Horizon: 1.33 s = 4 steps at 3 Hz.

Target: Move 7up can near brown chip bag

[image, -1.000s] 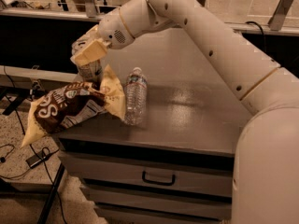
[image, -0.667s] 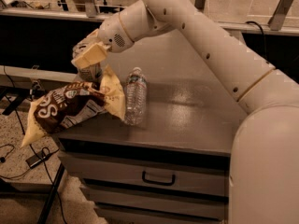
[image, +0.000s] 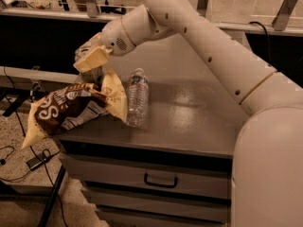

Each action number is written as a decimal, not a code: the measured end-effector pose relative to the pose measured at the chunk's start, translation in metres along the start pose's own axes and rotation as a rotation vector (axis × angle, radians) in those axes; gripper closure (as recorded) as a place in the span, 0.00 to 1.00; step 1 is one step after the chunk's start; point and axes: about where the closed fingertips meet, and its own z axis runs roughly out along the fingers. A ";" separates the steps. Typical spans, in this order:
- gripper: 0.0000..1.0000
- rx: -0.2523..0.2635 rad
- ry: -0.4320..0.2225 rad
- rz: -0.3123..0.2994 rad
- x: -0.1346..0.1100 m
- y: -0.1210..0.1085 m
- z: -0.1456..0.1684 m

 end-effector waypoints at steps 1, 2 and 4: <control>0.12 -0.003 0.000 -0.002 0.001 -0.001 0.002; 0.00 -0.005 0.002 -0.006 0.001 -0.003 0.001; 0.00 0.067 0.002 -0.016 -0.011 -0.014 -0.038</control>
Offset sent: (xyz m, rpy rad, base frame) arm 0.0081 -0.0058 0.0016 -0.0034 -0.0125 0.0017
